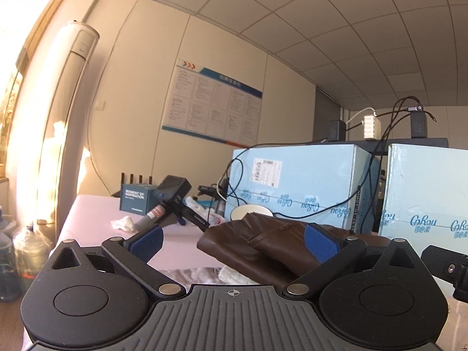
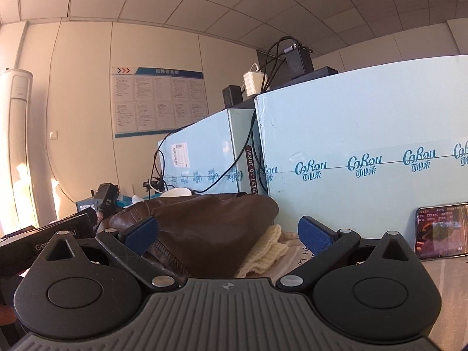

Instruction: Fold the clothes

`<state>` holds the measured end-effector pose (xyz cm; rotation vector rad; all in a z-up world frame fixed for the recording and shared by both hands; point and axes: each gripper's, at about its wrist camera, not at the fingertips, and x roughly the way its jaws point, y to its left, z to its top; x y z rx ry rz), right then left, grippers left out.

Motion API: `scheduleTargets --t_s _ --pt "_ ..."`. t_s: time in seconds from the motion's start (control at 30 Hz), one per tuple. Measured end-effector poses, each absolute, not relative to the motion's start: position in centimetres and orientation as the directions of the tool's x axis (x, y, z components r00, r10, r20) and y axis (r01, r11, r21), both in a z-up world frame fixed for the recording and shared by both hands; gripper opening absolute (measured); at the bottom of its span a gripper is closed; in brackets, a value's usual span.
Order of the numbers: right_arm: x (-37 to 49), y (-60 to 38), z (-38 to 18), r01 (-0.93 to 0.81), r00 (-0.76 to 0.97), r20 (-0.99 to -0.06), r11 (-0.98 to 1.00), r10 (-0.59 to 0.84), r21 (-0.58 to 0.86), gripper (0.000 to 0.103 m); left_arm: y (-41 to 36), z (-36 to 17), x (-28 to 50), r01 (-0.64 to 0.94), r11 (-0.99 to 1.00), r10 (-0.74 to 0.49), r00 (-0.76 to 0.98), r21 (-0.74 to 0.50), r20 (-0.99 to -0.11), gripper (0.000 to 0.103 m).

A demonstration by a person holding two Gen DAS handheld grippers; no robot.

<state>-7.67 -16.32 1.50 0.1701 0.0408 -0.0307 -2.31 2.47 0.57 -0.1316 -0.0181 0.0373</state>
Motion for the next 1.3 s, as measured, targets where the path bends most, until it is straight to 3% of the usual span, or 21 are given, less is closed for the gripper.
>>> scheduleTargets --t_s 0.23,0.7,1.3 --pt "-7.2 -17.0 1.0 0.066 0.997 -0.052 0.981 -0.057 0.183 0.103 2.4 0.5 -2.1 -0.009 0.992 0.010 1.000 -0.125 0.008 0.103" --pt "-6.9 -16.7 0.4 0.093 0.995 -0.061 0.983 -0.085 0.156 0.103 1.0 0.8 -3.9 -0.029 0.999 0.031 0.995 -0.023 0.091 0.103" --pt "-7.1 -15.7 0.3 0.087 0.996 -0.043 0.991 -0.083 0.099 0.103 0.8 0.4 -2.7 0.008 1.000 -0.008 1.000 -0.011 0.019 0.103"
